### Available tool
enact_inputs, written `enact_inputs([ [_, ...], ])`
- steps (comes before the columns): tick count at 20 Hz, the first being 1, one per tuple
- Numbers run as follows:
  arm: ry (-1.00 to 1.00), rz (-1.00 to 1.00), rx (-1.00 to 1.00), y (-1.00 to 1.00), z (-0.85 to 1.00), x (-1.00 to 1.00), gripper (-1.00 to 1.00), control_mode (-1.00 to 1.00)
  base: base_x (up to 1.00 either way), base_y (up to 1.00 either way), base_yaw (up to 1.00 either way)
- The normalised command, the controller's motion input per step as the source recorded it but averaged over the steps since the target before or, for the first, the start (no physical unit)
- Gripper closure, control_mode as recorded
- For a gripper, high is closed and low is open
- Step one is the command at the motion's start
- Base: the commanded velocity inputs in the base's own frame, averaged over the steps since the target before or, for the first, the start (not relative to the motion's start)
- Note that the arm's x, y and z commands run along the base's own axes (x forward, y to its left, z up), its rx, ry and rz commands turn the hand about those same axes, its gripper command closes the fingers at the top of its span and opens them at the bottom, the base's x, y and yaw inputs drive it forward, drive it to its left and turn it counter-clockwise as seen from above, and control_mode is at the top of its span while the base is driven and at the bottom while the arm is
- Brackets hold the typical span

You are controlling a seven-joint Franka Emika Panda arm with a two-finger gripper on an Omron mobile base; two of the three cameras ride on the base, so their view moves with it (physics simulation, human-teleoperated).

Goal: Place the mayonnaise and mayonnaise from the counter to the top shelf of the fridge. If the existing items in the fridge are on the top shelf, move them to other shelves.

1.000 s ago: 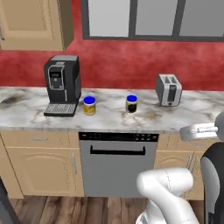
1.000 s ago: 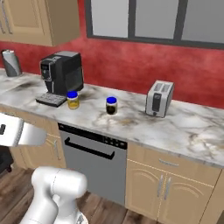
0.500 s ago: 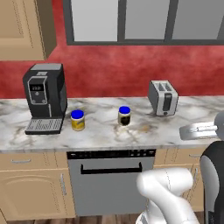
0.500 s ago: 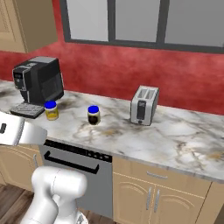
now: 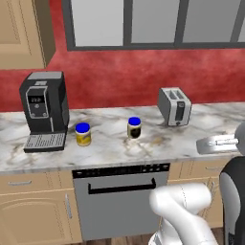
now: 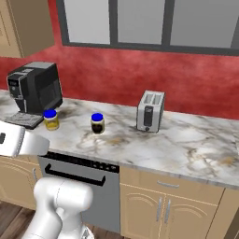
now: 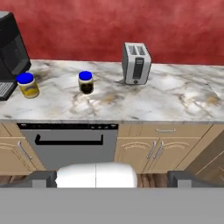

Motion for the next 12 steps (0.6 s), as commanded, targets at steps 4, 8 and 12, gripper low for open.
enact_inputs([
  [4,0.08,-0.02,0.00,0.14,-0.02,0.67,-1.00,-1.00,0.00,0.00,0.00],
  [8,0.13,0.00,0.00,0.17,-0.34,0.84,-1.00,-1.00,0.00,0.00,0.00],
  [12,0.10,0.00,0.01,0.03,-0.51,0.87,-1.00,-1.00,0.00,0.00,0.00],
])
